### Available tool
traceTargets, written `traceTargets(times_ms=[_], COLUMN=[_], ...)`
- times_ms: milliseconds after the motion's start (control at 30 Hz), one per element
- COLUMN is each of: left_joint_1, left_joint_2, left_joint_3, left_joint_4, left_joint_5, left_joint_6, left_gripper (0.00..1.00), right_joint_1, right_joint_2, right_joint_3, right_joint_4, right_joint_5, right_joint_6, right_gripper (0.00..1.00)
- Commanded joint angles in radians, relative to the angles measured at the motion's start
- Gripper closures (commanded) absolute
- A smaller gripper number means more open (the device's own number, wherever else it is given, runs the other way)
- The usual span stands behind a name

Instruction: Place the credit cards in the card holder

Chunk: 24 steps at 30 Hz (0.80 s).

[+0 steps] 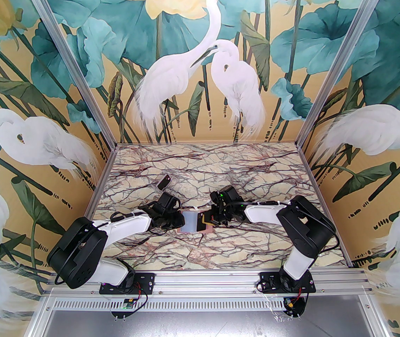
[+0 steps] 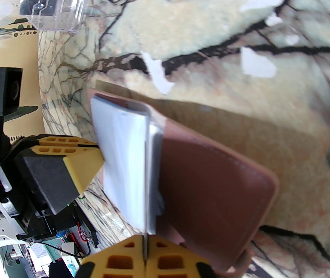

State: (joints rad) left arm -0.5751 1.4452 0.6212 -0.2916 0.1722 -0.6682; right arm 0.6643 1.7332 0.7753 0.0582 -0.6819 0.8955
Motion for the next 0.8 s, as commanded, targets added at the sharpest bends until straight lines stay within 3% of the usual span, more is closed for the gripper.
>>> traceTargets(times_ms=[0, 767], left_joint_1=[0.002, 0.002], left_joint_2=[0.04, 0.037], left_joint_3=[-0.054, -0.055], left_joint_4=[-0.039, -0.038], left_joint_5=[-0.002, 0.004], left_joint_6=[-0.005, 0.001], left_gripper=[0.81, 0.82], right_joint_1=[0.013, 0.021], right_joint_2=[-0.005, 0.074], right_joint_3=[0.029, 0.05], right_joint_4=[0.019, 0.029], right_joint_5=[0.006, 0.018], right_joint_6=[0.008, 0.016], right_gripper=[1.0, 1.0])
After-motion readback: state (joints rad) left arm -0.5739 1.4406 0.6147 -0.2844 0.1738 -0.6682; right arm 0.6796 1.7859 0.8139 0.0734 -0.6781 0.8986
